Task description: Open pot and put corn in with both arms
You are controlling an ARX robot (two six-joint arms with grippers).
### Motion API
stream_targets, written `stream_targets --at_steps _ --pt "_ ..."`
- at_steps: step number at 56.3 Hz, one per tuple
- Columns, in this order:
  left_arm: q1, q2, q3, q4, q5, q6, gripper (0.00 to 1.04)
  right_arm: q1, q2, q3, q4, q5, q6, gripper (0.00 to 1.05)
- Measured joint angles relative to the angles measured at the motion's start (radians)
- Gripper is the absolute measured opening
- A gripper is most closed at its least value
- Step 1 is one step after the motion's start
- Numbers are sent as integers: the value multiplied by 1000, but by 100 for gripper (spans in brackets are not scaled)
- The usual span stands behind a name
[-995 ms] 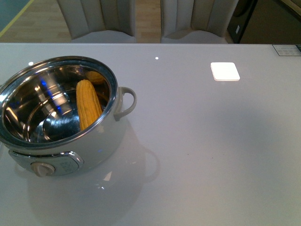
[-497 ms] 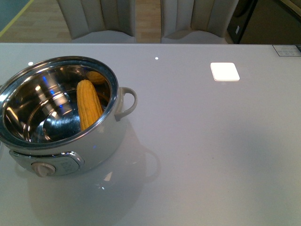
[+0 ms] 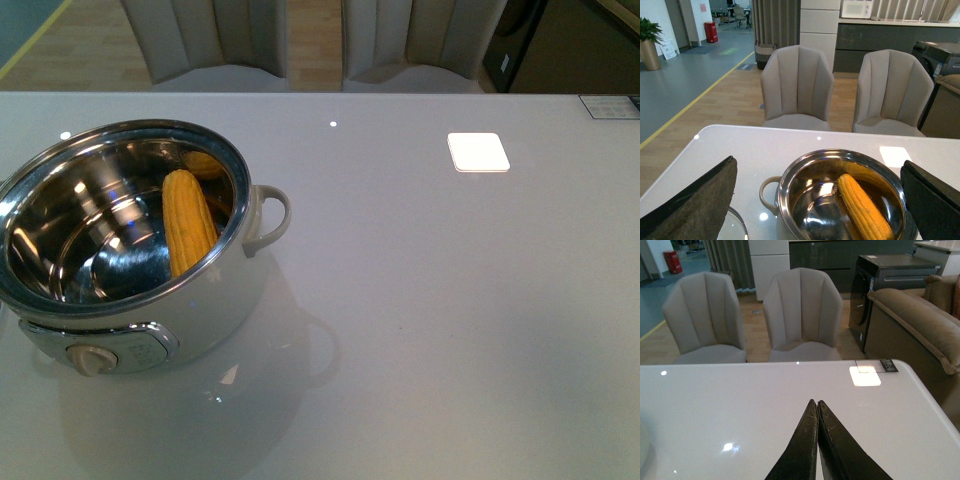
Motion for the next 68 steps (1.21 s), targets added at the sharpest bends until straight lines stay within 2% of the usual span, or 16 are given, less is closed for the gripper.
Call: stream_targets --at_steps 9,29,56,61,68 --pt "0 0 0 0 0 0 98 0 -53 -35 -2 1 0 2" --pt "0 0 0 0 0 0 98 2 -270 -35 -207 0 0 2" --pt "0 0 0 0 0 0 98 2 -418 -35 -356 0 0 2" --pt "0 0 0 0 0 0 98 2 -555 -35 -520 1 -1 2" --pt "0 0 0 0 0 0 98 2 -589 -35 -533 1 -1 2"
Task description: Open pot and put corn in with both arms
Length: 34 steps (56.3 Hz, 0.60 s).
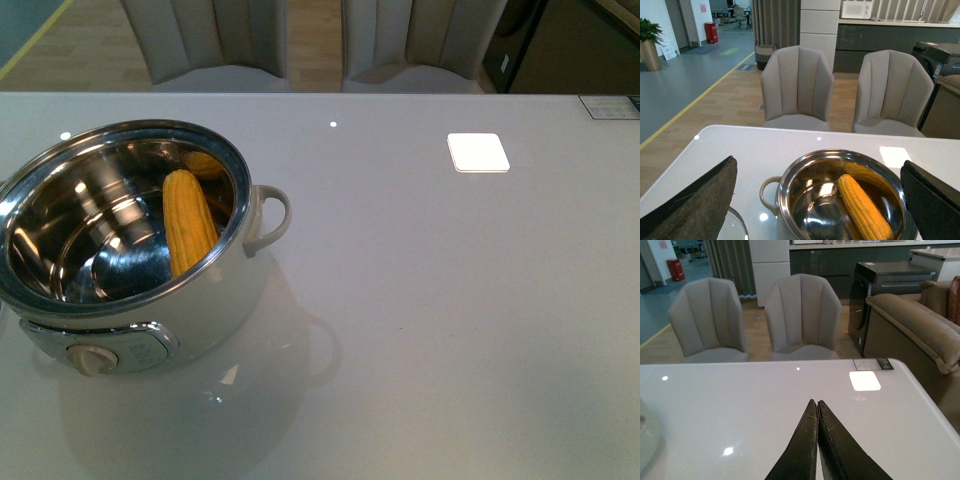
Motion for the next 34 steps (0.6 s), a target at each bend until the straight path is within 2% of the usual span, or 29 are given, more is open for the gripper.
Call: stream_targets --at_steps 19,27,34 --pt "0 0 0 0 0 0 98 0 -3 0 -2 0 0 2" --pt "0 0 0 0 0 0 98 0 -3 0 -2 0 -1 25" --pt "0 0 0 0 0 0 98 0 -3 0 -2 0 -1 50"
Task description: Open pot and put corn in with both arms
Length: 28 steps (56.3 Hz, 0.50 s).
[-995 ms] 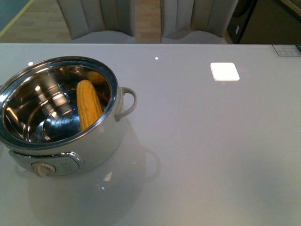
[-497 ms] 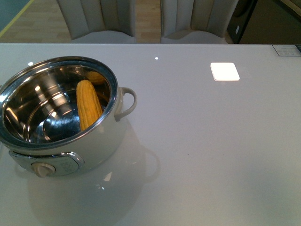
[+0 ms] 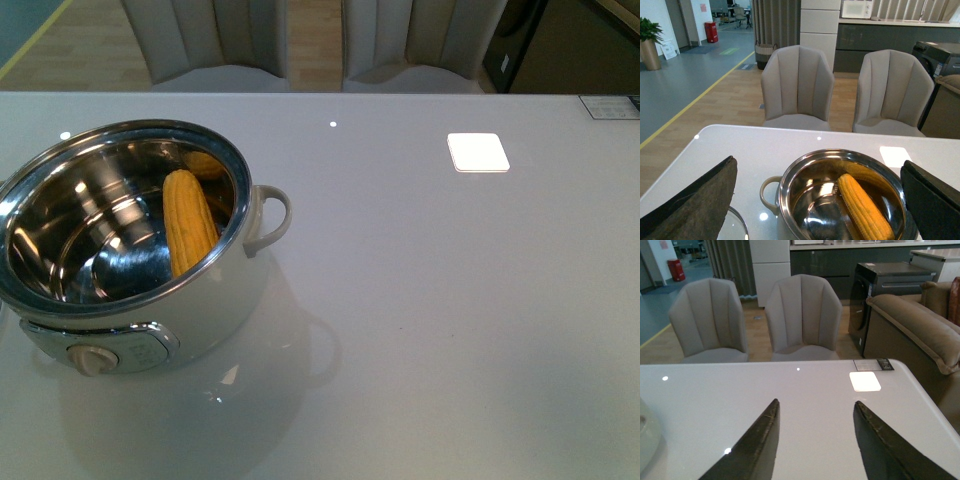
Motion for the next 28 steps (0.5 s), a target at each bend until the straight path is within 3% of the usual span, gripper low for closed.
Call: stream_targets --at_steps 16,28 --pt "0 0 0 0 0 0 98 0 0 0 0 0 0 97" --pt "0 0 0 0 0 0 98 0 0 0 0 0 0 96"
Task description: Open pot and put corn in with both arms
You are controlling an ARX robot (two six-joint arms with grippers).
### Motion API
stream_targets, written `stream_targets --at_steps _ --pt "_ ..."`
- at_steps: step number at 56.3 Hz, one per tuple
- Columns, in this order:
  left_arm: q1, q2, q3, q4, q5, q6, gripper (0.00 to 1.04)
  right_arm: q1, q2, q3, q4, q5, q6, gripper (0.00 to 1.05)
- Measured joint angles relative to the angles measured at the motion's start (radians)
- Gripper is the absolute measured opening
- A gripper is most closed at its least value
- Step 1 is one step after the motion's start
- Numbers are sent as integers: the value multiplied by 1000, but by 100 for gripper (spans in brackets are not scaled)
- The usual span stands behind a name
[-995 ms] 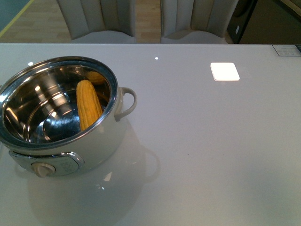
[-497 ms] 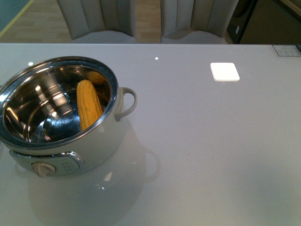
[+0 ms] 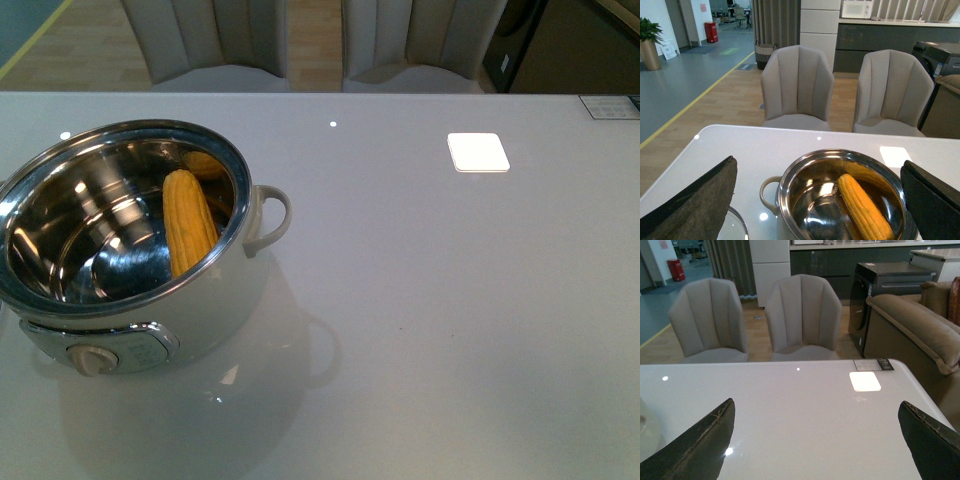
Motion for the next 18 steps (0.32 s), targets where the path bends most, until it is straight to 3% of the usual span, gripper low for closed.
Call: stream_targets --at_steps 18 --pt "0 0 0 0 0 0 98 0 0 0 0 0 0 96"
